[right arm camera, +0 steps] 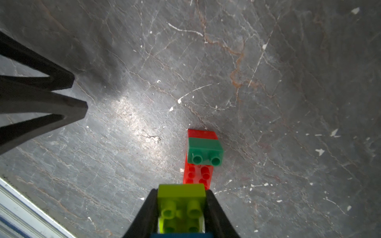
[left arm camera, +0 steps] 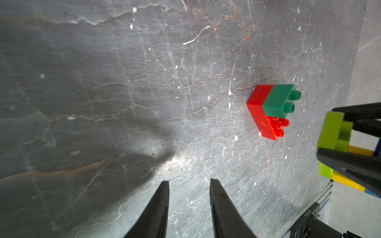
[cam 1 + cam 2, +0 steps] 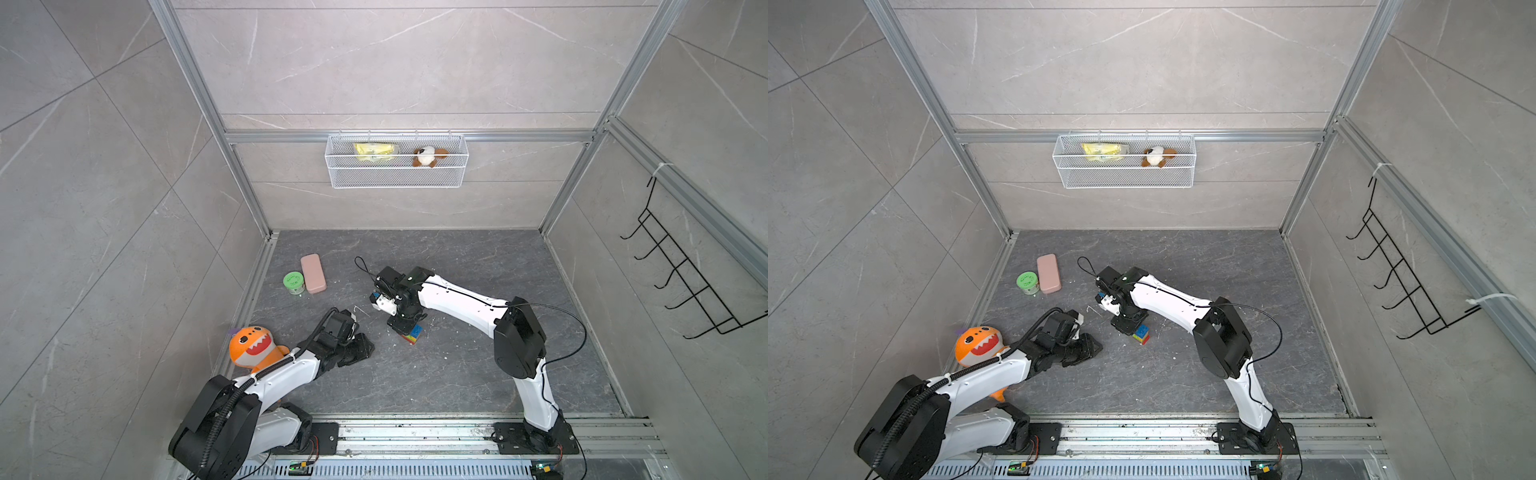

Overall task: Assemble the number 5 with lego
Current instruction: Assemble the lego brick with the lego brick.

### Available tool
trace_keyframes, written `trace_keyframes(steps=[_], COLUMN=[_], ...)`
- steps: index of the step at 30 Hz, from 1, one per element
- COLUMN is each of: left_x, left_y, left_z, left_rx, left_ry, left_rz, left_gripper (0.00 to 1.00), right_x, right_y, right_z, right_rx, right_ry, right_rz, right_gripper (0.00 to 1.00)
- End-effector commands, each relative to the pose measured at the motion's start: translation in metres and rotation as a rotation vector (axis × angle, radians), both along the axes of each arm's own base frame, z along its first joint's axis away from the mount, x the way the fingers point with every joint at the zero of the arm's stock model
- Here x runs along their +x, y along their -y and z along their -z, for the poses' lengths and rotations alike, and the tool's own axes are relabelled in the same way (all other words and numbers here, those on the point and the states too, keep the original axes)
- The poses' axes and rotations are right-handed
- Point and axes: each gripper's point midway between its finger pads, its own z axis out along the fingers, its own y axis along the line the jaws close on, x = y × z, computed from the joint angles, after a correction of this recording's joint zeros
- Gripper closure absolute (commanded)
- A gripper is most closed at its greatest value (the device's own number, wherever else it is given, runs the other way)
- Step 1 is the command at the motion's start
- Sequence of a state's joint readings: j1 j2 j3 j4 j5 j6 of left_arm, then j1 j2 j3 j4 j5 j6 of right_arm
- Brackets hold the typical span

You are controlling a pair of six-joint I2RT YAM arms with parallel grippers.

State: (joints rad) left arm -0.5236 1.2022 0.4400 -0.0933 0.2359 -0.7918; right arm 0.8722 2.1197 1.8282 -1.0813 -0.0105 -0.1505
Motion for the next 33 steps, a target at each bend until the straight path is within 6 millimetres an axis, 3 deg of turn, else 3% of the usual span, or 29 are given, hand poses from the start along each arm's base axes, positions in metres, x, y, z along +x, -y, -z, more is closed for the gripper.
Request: trace_keyframes(steps=[1, 20, 33], left_x=[-0.001, 0.000, 0.001], left_y=[-0.003, -0.004, -0.005], left_z=[-0.003, -0.003, -0.003], left_rx=[0.007, 0.021, 0.034], left_ry=[0.002, 0.003, 0.006], left_rz=[-0.017, -0.015, -0.014], left_gripper=[0.62, 0.63, 0.63], right_x=[0.004, 0.025, 0.018], right_y=[-0.002, 0.006, 0.009], right_z=[0.004, 0.017, 0.029], right_rx=[-0.023, -0.064, -0.079], right_ry=[0.011, 0.028, -0.022], right_rz=[-0.013, 0.045, 0.067], right_gripper=[0.65, 0.66, 0.65])
